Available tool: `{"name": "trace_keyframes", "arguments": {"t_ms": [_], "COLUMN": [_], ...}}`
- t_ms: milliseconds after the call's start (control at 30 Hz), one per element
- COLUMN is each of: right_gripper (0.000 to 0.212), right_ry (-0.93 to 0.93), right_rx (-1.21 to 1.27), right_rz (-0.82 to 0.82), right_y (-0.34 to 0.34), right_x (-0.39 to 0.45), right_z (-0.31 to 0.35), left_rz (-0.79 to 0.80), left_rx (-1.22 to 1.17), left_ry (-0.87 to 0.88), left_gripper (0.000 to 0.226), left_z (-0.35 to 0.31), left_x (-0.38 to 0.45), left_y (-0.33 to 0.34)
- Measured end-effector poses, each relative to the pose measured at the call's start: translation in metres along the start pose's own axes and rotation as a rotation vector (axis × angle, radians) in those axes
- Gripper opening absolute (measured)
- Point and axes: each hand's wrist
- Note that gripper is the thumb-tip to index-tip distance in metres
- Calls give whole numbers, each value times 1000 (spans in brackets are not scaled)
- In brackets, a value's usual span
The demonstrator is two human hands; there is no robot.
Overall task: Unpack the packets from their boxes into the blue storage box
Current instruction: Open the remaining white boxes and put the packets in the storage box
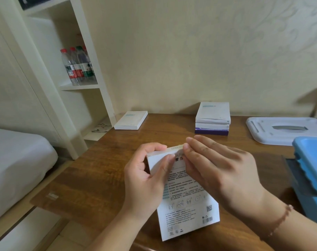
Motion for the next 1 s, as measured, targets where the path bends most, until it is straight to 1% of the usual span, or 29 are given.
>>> {"name": "trace_keyframes", "arguments": {"t_ms": [67,133,267,367,433,500,600,767,900,1000], "right_gripper": [18,17,21,23,17,10,7,11,13,16], "right_ry": [0,19,211,322,358,351,340,259,230,249], "right_rx": [-12,32,257,254,232,195,155,106,14,3], "right_rz": [-3,-9,-76,-81,-109,-151,-156,-50,59,72], "right_y": [5,9,11,14,16,19,21,21,20,19], "right_x": [3,5,-3,-6,-5,-3,-2,3,15,24], "right_z": [-1,-3,0,8,11,14,18,17,11,7], "left_rz": [-24,-43,-44,-49,-55,-60,-60,-59,-66,-39], "left_rx": [18,29,27,41,45,46,40,36,73,38], "left_ry": [-23,-42,-65,-64,-68,-59,-38,-11,20,-7], "left_gripper": [22,23,23,23,23,22,21,20,21,20], "left_z": [0,1,1,1,1,1,2,4,9,11], "left_x": [1,1,3,2,2,2,3,4,8,11], "left_y": [1,2,1,0,1,2,2,2,3,2]}}
Point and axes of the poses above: each hand's wrist, its own x-axis towards the middle knuckle, its own y-axis out of the palm, z = x × y, and after that the axes turned 14 degrees about -y, right-handed
